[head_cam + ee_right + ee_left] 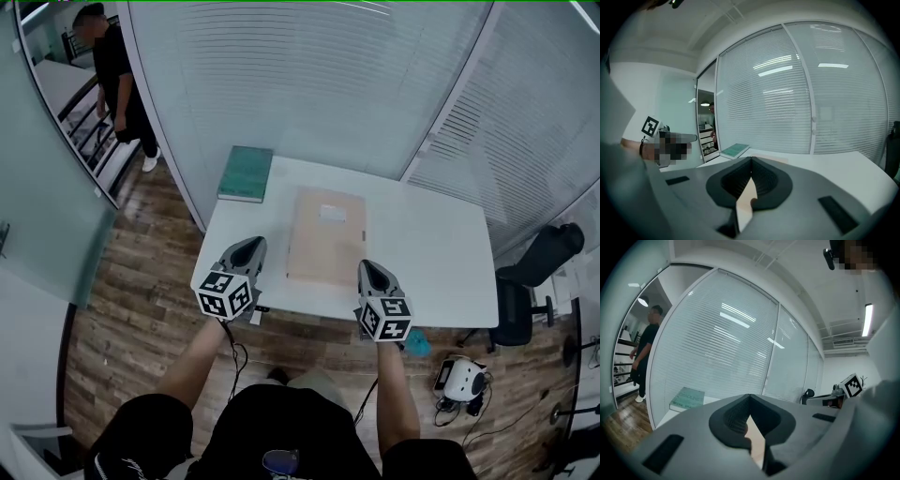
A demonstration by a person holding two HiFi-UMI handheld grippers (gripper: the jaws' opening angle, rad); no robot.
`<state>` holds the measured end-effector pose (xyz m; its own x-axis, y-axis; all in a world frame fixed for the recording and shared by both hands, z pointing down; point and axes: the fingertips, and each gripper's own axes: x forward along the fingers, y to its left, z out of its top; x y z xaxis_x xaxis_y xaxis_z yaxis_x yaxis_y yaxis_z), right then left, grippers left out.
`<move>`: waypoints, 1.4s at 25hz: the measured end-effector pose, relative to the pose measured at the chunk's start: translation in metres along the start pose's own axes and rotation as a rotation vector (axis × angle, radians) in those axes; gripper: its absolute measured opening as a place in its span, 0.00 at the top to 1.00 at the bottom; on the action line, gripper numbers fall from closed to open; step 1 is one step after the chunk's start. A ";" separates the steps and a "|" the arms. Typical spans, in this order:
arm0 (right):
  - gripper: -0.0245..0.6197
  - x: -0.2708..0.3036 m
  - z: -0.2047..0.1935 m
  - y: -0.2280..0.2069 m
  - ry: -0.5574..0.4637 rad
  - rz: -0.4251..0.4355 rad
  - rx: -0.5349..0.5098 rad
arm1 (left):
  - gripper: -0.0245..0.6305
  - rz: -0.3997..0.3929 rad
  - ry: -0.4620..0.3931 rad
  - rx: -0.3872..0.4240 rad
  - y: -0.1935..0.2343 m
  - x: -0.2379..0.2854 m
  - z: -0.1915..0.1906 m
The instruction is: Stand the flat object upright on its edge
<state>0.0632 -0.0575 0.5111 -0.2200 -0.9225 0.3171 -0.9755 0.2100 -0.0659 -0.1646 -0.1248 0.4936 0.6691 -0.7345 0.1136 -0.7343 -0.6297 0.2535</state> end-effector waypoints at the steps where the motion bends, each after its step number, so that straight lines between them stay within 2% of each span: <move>1: 0.93 0.000 -0.001 -0.001 0.002 -0.002 0.000 | 0.93 -0.001 0.002 -0.001 0.000 0.001 -0.001; 9: 0.93 0.011 0.001 -0.014 0.006 -0.003 0.006 | 0.93 -0.005 0.018 -0.007 -0.001 0.016 -0.006; 23: 0.93 0.071 0.023 -0.059 0.004 0.021 0.019 | 0.93 0.031 0.032 -0.001 0.023 0.080 0.003; 35: 0.93 0.102 0.011 -0.099 0.045 0.009 0.038 | 0.93 0.031 0.102 0.010 0.030 0.126 -0.020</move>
<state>0.1372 -0.1758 0.5397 -0.2295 -0.9050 0.3582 -0.9731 0.2052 -0.1050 -0.0999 -0.2314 0.5349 0.6537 -0.7246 0.2182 -0.7557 -0.6097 0.2391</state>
